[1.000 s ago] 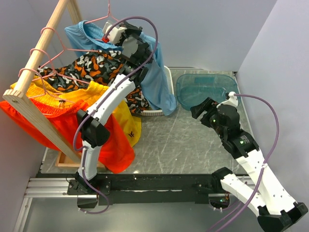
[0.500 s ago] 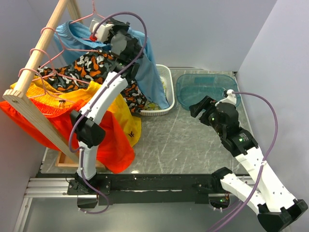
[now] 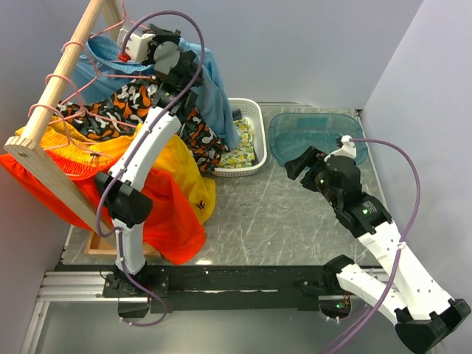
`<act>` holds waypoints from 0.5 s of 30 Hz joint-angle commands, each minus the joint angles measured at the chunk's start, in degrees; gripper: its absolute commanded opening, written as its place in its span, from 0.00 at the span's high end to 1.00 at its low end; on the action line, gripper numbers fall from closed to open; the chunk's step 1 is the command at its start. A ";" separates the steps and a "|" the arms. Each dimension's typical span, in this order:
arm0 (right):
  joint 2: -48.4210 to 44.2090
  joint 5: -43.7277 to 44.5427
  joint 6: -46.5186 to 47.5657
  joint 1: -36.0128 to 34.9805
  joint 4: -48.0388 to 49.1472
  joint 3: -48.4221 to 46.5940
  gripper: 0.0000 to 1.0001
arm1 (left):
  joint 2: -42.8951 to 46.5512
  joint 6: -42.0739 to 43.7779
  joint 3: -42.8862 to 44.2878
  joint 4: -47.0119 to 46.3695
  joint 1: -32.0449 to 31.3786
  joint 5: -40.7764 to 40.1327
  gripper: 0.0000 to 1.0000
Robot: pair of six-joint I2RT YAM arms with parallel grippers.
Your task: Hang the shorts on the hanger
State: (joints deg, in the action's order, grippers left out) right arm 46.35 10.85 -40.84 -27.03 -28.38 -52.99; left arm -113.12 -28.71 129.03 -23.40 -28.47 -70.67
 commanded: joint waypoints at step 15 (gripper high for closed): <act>1.46 1.72 -0.12 -2.85 2.01 -2.03 0.14 | 8.17 -17.78 -4.67 15.21 6.05 6.51 0.99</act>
State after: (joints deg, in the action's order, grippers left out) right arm 47.31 11.33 -40.97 -28.95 -28.34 -53.01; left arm -109.95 -42.41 124.51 -10.70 -23.51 -67.22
